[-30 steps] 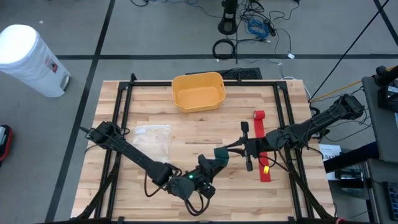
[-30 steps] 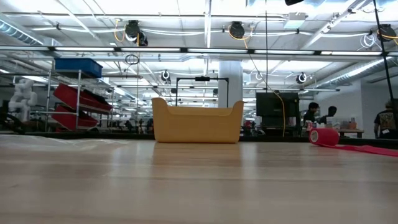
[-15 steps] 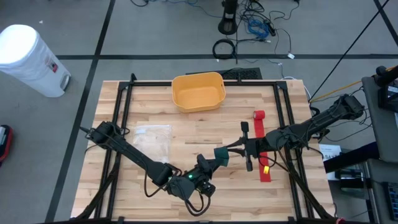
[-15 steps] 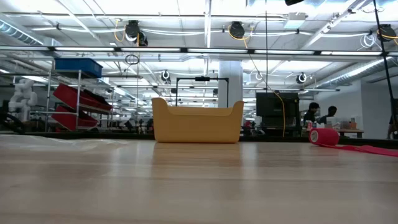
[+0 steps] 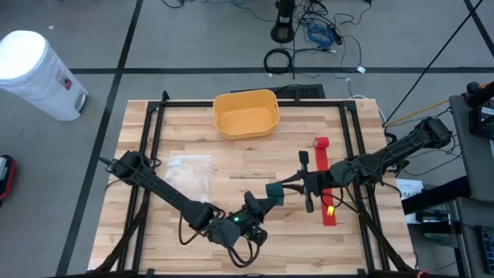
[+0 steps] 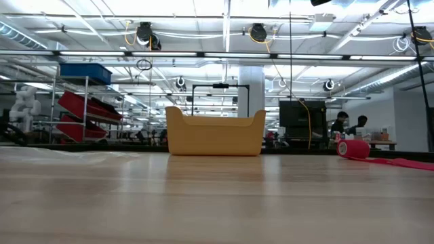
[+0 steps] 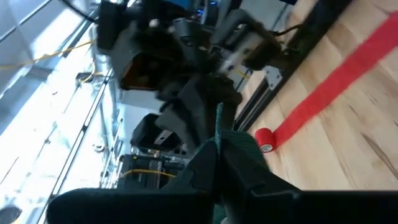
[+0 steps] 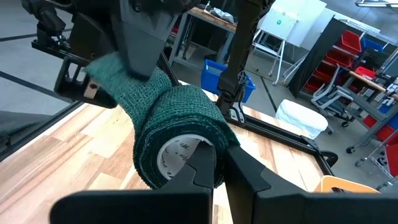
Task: Roll bandage
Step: Roll the green bandage
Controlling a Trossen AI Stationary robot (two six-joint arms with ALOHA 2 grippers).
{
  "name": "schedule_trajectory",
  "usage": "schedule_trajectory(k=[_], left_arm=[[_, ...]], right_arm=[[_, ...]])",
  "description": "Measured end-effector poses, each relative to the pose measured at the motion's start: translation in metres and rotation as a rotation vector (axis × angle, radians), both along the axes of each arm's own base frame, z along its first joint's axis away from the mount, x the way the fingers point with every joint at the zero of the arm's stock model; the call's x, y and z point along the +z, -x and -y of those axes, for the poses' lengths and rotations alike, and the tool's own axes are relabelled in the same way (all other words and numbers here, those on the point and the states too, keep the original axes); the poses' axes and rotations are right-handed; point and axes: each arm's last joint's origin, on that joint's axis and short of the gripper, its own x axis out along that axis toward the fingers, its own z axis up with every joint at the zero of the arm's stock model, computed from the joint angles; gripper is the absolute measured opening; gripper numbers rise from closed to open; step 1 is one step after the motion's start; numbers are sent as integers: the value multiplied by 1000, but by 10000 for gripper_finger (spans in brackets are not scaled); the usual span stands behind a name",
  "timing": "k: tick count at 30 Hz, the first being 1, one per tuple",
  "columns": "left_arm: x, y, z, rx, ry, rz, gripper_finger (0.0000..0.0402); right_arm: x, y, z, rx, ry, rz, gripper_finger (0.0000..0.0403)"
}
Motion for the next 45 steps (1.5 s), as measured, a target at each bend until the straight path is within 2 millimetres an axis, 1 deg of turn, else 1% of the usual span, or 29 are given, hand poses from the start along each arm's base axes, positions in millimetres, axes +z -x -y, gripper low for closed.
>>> schedule_trajectory(k=[4,9,17,21,25,36,45], left_arm=[[4,-2,-4,40,19,41,19],[5,-5,-13,112,0,40,19],[6,-9,-21,135,6,50,19],[6,-9,-21,140,6,50,22],[6,-8,-22,160,4,51,40],[6,-9,-23,175,5,53,106],[7,-12,-31,217,6,58,133]], right_arm=[[0,0,0,0,-1,1,11],[0,0,0,-4,-1,2,11],[0,0,0,-4,-1,2,11],[0,0,0,-4,-1,2,11],[0,0,0,-3,-1,2,11],[0,0,0,2,-2,3,11],[1,0,0,-6,-1,5,11]])
